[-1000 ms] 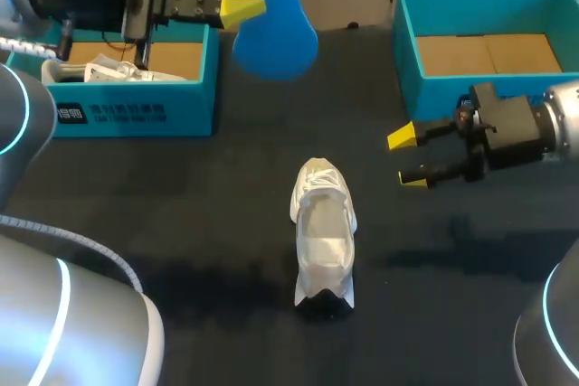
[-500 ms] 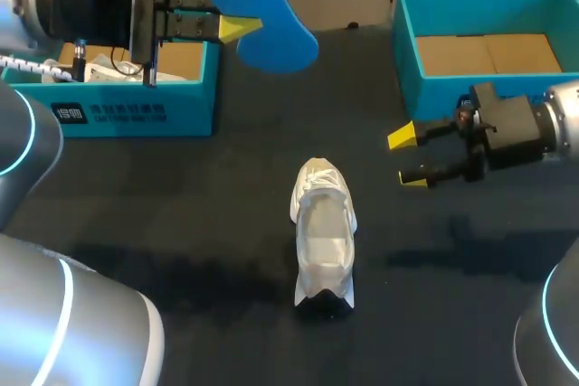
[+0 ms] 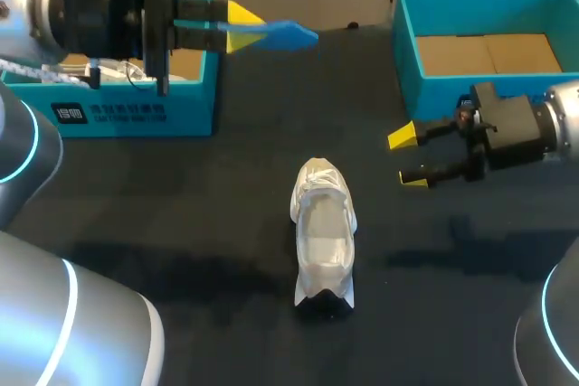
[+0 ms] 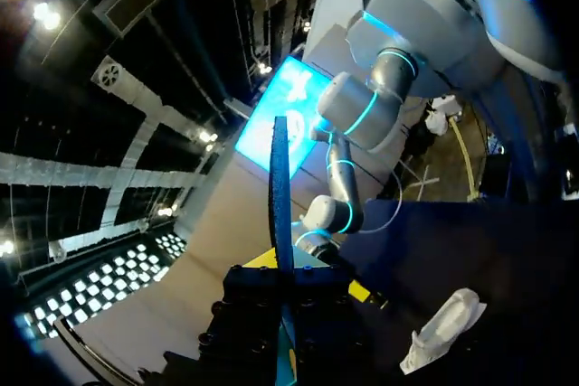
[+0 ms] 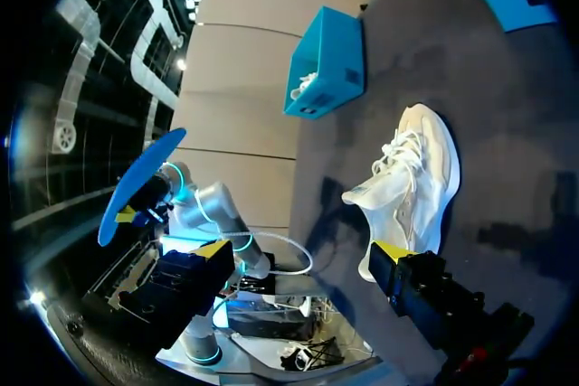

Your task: Take the shoe out of the shoebox, open the shoe tongue, remove and reinsert the insole, then place the shoe into the shoebox

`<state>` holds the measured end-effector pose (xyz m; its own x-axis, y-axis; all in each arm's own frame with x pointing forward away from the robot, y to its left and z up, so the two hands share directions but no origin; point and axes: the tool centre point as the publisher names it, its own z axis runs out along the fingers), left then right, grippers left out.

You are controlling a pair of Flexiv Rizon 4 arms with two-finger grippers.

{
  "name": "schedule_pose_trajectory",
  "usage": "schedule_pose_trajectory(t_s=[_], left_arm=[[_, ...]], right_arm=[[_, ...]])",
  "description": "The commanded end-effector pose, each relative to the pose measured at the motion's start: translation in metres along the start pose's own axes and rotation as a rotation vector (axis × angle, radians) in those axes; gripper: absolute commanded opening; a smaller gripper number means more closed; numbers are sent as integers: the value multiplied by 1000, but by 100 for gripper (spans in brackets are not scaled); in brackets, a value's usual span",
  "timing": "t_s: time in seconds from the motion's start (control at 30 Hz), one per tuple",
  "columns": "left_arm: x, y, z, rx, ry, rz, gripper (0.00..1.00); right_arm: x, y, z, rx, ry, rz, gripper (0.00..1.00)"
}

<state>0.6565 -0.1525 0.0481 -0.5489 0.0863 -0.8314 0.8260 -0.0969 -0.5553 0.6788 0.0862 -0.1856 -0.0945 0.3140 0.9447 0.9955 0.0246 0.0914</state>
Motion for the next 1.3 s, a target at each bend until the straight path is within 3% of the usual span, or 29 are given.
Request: schedule_pose_trajectory(t_s=[0.03, 0.3, 0.83, 0.93, 1.03, 1.13, 1.3], left_arm=[[22, 21, 2, 27, -21, 275, 0], [32, 39, 2, 44, -71, 388, 0], [32, 39, 2, 44, -71, 388, 0], [47, 48, 1, -46, -59, 568, 0], [62, 63, 0, -75, -65, 636, 0], [74, 79, -1, -84, -64, 660, 0], [84, 88, 2, -83, -55, 738, 0]], right_arm=[[-1, 0, 2, -1, 0, 0, 100], [-1, 0, 2, -1, 0, 0, 100], [-1, 0, 2, -1, 0, 0, 100], [-1, 0, 2, -1, 0, 0, 100], [-1, 0, 2, -1, 0, 0, 100], [-1, 0, 2, -1, 0, 0, 100], [-1, 0, 2, -1, 0, 0, 100]])
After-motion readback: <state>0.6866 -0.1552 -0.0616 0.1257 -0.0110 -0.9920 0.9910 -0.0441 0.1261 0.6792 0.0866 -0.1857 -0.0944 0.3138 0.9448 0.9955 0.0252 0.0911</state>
